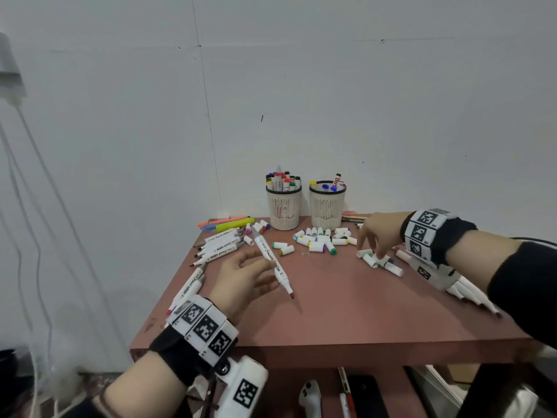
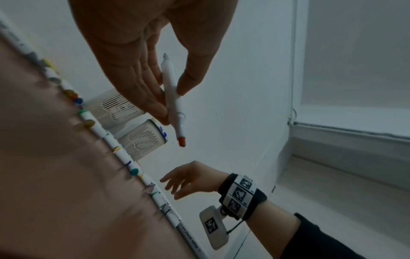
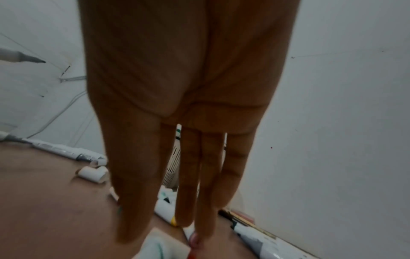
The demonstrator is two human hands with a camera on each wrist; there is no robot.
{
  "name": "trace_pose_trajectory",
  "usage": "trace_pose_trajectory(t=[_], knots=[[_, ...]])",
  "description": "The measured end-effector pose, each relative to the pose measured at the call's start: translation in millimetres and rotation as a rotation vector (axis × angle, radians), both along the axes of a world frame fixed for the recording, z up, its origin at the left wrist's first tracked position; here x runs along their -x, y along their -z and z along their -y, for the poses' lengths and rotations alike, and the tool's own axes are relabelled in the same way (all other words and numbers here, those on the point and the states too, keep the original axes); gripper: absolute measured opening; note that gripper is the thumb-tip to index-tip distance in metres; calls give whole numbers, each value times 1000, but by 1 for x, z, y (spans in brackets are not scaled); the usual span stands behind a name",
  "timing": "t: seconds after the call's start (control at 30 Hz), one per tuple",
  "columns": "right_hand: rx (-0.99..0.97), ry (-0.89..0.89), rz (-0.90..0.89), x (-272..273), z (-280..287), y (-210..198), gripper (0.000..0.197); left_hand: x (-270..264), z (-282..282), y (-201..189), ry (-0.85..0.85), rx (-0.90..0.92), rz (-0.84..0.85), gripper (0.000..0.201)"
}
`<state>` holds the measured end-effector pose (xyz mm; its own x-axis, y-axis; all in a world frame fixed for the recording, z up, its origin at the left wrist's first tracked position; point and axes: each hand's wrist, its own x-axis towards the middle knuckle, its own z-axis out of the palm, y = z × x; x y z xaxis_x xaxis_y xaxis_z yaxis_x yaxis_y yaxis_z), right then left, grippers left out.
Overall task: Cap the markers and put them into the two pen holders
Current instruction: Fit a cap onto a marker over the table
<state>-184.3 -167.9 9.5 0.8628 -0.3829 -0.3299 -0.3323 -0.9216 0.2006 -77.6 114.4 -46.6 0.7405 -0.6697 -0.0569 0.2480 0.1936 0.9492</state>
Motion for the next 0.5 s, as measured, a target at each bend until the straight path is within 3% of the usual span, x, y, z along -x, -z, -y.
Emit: trace_pose_trajectory(t=[0.2, 0.5], knots=[[19, -57, -68, -5, -5, 13, 40, -2, 14, 22, -27, 10, -170, 18], [34, -37, 243, -26, 13, 8, 29, -12, 22, 38, -38, 111, -246, 22]])
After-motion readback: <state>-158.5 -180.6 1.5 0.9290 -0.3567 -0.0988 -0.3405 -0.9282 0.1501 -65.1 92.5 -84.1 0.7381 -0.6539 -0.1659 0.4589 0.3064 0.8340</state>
